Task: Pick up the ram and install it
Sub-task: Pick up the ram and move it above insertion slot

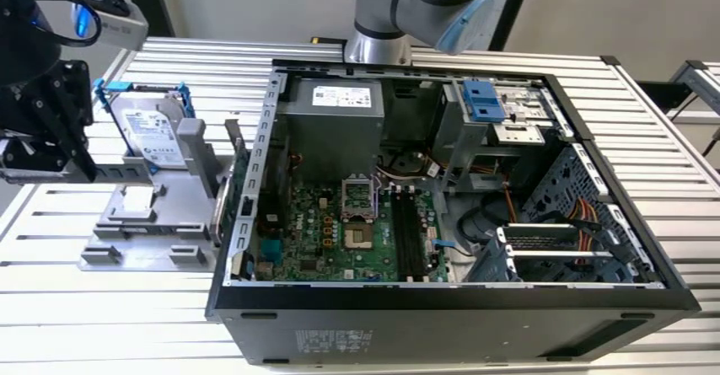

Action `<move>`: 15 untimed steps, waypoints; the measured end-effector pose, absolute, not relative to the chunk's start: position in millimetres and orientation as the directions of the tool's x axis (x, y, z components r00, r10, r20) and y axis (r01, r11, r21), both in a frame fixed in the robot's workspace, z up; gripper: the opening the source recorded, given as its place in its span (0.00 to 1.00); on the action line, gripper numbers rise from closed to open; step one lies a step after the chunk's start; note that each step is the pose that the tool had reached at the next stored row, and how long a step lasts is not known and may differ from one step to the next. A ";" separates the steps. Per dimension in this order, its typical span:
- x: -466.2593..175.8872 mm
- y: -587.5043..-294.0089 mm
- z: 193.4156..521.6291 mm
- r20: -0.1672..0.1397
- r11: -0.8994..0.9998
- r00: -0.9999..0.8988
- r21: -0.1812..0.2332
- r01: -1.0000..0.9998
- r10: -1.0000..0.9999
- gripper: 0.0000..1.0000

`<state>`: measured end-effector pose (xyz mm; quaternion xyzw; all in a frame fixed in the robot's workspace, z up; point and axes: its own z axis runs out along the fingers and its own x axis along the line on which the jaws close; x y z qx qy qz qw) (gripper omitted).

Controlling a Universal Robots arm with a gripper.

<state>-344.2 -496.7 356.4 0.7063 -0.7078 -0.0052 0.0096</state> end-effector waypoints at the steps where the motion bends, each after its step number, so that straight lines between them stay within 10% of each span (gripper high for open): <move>1: -344.1 -496.7 357.4 0.006 0.002 -0.002 0.021 -1.000 -1.000 0.00; 15: -344.1 -496.7 371.0 0.008 0.002 -0.002 0.021 -1.000 -1.000 0.00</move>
